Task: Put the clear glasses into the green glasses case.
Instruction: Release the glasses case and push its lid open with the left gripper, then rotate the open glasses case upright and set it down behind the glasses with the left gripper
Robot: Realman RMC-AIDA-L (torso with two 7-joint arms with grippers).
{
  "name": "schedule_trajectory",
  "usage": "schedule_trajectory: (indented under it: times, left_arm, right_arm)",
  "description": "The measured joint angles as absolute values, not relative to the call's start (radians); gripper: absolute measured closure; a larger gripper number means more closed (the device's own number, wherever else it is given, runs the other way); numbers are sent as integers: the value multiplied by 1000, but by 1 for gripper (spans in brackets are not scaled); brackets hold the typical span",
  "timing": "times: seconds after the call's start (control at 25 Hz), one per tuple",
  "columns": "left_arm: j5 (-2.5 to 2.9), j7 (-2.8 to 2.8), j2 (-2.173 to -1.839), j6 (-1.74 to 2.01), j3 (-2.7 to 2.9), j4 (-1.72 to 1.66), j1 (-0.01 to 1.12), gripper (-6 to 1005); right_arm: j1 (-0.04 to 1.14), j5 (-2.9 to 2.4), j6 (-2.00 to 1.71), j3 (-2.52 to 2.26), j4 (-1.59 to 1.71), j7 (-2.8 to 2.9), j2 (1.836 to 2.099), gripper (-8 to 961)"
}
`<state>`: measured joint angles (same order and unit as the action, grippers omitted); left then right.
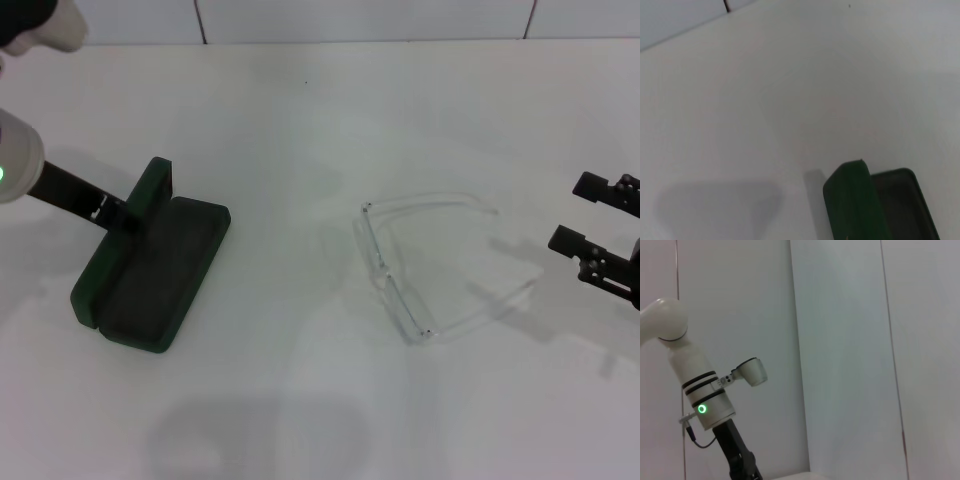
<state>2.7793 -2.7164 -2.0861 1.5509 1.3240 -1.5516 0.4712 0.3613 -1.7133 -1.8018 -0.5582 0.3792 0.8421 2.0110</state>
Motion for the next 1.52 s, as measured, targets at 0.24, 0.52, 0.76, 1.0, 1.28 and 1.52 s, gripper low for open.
schedule_trajectory:
  times: [0.24,0.52,0.76,1.0,1.28,1.52]
  left_arm:
    - [2779,-2715,-2087,1545,1326,-1515,471,426]
    - [2757,-2701,-2087,1542,1329,-1518,475,542]
    - [2689,-2651,-2084,1577,1324,-1524,500,686]
    - [2556,-2528,-2088,1624,1365,-1592,515,787]
    - [2526,-2388,-2090,1582,1543,-1644,515,792]
    - [2546,-2311,-2090,1509,1638,-1616,531,791]
  right_arm:
    - [363,-1713,-1796,-558,377,842,2011,305]
    - [359,-1713,-1796,-558,377,842,2011,306]
    - [354,-1712,-1796,-555,377,842,2011,307]
    - [343,-1709,-1811,-502,365,840,2010,307]
    - [295,-1707,-1951,-346,356,823,2007,308]
    - [249,-1701,-2035,-284,351,821,2004,309]
